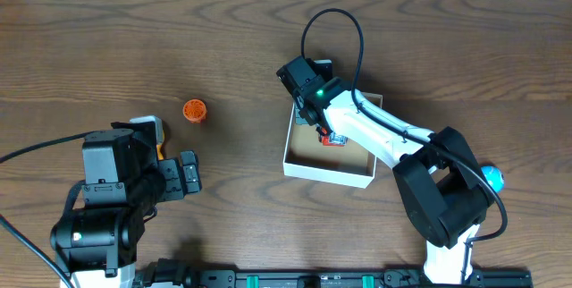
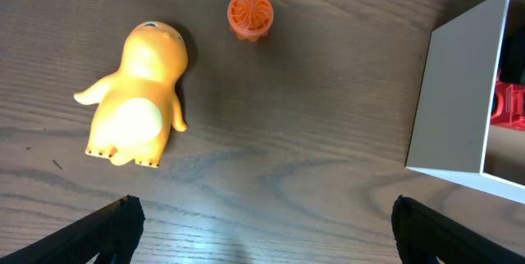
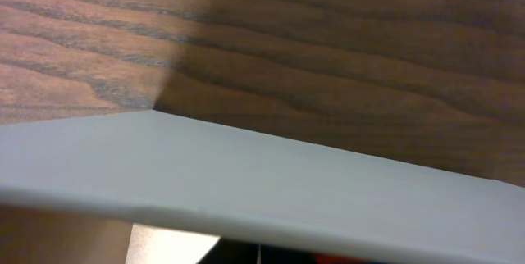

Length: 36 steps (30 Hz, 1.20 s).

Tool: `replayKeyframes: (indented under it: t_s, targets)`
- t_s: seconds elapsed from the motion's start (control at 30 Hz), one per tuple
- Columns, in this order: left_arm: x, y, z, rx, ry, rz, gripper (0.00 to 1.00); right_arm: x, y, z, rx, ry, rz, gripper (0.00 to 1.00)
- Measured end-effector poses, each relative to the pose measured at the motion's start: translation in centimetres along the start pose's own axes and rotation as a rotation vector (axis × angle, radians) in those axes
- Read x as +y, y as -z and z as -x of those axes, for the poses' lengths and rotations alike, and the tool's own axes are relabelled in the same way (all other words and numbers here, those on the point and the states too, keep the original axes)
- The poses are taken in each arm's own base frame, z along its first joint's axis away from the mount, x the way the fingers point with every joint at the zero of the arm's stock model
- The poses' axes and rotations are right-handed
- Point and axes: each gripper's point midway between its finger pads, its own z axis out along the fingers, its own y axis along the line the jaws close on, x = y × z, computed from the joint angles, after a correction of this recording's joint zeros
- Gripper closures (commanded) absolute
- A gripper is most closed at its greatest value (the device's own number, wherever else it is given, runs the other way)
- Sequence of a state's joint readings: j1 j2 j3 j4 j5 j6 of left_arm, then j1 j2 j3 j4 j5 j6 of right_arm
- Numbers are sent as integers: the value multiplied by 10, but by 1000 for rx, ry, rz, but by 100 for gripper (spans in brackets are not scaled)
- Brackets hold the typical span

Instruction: Pack container

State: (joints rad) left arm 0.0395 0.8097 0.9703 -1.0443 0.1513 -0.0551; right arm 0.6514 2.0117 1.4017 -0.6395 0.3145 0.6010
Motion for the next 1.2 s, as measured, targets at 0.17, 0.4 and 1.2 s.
replayKeyframes:
  t_s: [0.17,0.4,1.2]
  targets:
    - [0,0,0,0,0,0,2,8,0,1,1,54,41,78]
    - [0,0,0,0,0,0,2,7,28,5,7,140,66,81]
    - [-55,0,-17,63,-199,-200,2,-82,90,85,-111,-2,71,92]
